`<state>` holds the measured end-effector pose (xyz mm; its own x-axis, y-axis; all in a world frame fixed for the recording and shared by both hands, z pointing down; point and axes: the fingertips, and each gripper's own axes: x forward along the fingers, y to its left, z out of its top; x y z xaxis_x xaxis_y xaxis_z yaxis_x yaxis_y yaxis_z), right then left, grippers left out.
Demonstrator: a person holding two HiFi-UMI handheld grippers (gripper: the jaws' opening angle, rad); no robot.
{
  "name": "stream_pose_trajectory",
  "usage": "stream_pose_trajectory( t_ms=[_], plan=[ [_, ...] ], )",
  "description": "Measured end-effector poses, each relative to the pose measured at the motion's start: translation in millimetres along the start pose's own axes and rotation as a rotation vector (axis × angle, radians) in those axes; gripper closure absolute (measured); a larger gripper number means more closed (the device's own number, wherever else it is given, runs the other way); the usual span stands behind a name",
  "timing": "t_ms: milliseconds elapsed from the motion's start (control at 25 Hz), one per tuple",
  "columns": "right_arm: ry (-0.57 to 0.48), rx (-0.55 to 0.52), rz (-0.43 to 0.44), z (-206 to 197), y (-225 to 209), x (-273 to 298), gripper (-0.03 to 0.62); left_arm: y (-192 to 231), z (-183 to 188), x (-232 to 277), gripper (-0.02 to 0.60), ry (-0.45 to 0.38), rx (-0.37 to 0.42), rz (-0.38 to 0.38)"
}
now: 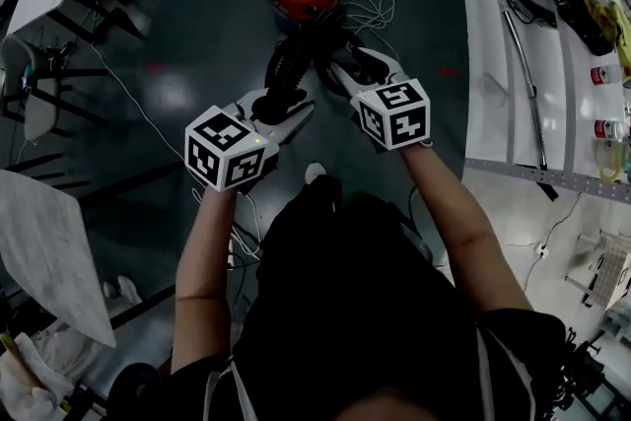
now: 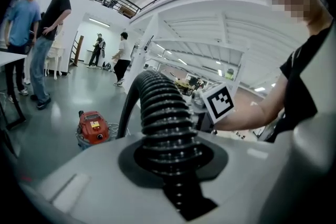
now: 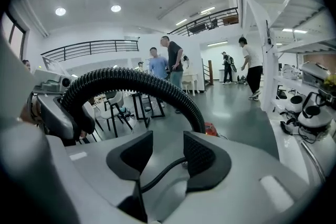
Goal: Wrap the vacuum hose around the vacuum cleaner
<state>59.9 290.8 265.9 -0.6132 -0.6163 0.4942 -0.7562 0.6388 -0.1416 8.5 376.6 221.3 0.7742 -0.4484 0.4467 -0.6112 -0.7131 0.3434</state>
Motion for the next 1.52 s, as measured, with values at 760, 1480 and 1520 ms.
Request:
stream_pose_trajectory(
  t_ms=[760, 1480, 1520],
  plan=[
    [-0.002, -0.038, -0.020, 38.7, -17.5, 48.0, 0.358, 62.3, 14.6, 19.1, 0.486, 0.132, 0.038, -0.070],
    [-0.029, -0.216, -0.113, 94.3, -100.3, 118.5, 0.238, 117.7, 67.9, 74.7, 0.485, 0.227, 0.049, -0.141],
    [-0.026, -0.232, -0.104, 96.2, -103.2, 122.2, 0.235, 119.2, 70.3, 78.0, 0.485, 0.234, 0.049, -0.146]
  ],
)
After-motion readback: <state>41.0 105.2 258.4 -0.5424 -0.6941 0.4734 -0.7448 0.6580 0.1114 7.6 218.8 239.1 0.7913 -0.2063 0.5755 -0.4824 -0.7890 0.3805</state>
